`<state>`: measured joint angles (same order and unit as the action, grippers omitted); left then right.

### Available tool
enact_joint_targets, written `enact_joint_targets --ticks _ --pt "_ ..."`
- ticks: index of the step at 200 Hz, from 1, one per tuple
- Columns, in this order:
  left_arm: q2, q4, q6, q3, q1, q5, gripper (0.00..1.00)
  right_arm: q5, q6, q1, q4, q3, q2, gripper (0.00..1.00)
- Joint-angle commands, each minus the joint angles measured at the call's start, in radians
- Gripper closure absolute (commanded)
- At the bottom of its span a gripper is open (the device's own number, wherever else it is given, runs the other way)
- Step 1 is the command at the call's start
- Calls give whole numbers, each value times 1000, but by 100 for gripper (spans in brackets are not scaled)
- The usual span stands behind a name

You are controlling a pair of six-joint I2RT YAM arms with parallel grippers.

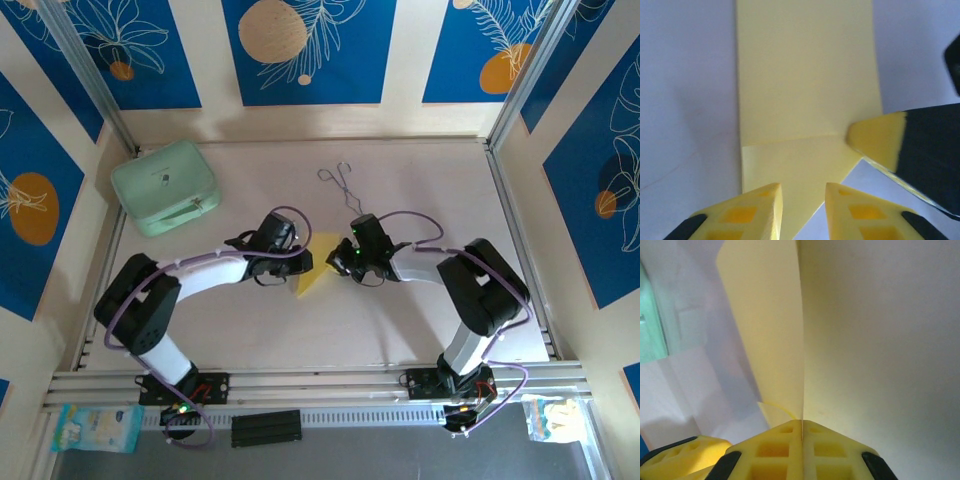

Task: Fold a paper plane with a square sheet of paper (pick it up from the middle)
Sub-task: Fifth fold the wing at the center of the table.

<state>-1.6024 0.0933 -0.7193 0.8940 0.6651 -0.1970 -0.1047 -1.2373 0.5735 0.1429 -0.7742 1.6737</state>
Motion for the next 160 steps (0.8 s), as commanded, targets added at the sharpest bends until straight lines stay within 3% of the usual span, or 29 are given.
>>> enact_joint_targets --ticks 1,64,108,160 --pt "56 -94 167 -45 0 -39 67 53 3 -9 -91 1 -77 98" --pt "70 -284 463 -136 95 18 50 119 -72 -12 -286 -40 -152 100" --pt "-2 -376 691 -150 160 15 47 110 -109 -9 -296 -42 -155 99" --pt "-69 -418 804 -152 186 20 48 89 -142 -14 -304 -45 -152 99"
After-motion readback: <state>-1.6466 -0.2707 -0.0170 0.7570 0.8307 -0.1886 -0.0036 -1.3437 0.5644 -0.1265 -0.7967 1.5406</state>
